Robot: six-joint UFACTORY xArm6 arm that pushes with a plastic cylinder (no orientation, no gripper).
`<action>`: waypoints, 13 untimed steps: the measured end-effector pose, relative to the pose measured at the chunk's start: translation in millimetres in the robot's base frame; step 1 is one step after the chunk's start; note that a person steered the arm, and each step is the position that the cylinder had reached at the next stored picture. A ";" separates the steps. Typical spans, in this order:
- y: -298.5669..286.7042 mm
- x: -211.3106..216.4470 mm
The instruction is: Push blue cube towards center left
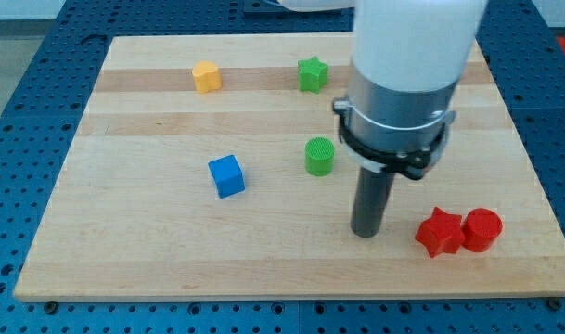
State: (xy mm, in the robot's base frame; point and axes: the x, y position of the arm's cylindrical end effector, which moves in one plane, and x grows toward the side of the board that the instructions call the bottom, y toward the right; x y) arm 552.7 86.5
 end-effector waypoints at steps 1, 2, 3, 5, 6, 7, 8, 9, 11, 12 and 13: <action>38.5 -0.1; 66.5 -0.1; 71.2 -0.1; 64.4 -12.3; 25.0 -22.1; -47.7 -22.2; -101.4 -26.8; -141.8 -53.9; -218.0 -118.2; -254.7 -128.0; -257.6 -111.7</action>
